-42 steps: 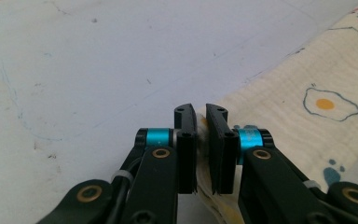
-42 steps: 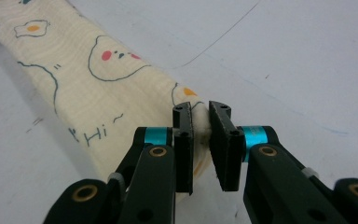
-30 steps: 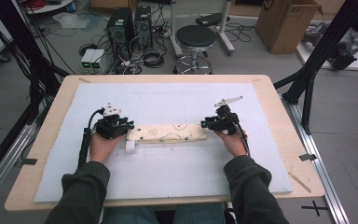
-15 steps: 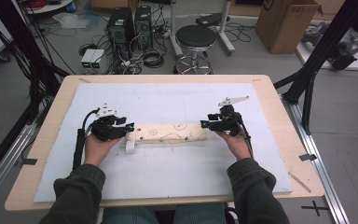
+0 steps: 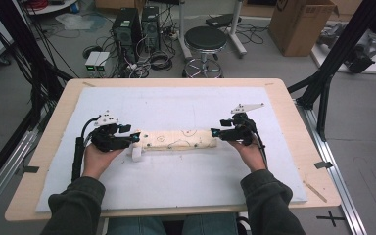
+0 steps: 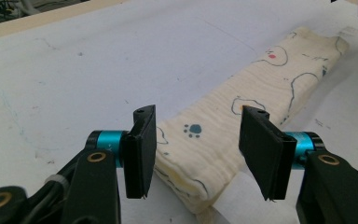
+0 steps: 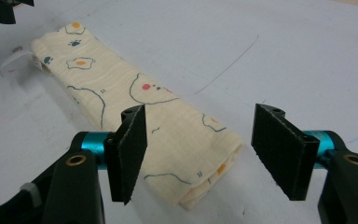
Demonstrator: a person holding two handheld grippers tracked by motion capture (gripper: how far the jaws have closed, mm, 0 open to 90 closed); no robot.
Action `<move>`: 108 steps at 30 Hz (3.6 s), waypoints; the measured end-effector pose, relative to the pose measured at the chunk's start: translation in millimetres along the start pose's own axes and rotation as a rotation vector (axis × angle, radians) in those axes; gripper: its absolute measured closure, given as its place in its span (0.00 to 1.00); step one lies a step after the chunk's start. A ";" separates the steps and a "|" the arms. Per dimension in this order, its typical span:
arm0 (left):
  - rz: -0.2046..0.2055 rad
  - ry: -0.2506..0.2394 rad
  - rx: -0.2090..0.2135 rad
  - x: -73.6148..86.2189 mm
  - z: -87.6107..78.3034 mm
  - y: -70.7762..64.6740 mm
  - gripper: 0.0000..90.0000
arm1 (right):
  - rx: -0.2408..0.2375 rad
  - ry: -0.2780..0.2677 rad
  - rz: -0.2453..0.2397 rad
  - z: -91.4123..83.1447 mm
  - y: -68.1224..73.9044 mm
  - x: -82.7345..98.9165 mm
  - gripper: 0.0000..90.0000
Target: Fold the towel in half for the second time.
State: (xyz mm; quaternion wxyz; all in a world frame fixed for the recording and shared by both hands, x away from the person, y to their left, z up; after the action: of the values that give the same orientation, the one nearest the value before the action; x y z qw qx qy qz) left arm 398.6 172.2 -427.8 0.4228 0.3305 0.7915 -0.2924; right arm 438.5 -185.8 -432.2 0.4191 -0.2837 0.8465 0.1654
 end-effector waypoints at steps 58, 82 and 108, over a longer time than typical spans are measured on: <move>0.072 0.043 0.023 29.5 -13.8 -36.5 0.36 | 0.030 -0.065 0.003 -30.3 11.9 32.7 0.17; 0.079 0.001 0.006 42.4 -30.7 -49.5 0.34 | 0.065 -0.084 -0.022 -54.8 18.7 50.3 0.14; 0.096 -0.011 -0.009 53.3 -52.1 -68.2 0.31 | 0.079 -0.072 -0.038 -76.7 22.2 72.8 0.14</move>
State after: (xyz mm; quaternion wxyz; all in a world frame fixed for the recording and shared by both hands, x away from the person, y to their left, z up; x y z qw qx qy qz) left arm 298.7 184.0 -436.7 0.4424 0.3644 0.7737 -0.2699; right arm 342.0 -233.1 -444.2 0.4633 -0.2766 0.8312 0.1342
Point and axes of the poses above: each handheld gripper's, and its own axes: z roughly forward along the jaws, x roughly out of its underside, y roughly to its left, the point moved 6 cm from there along z, roughly forward along the jaws, and after that the axes turned 12 degrees about x, right-handed, at the moved point
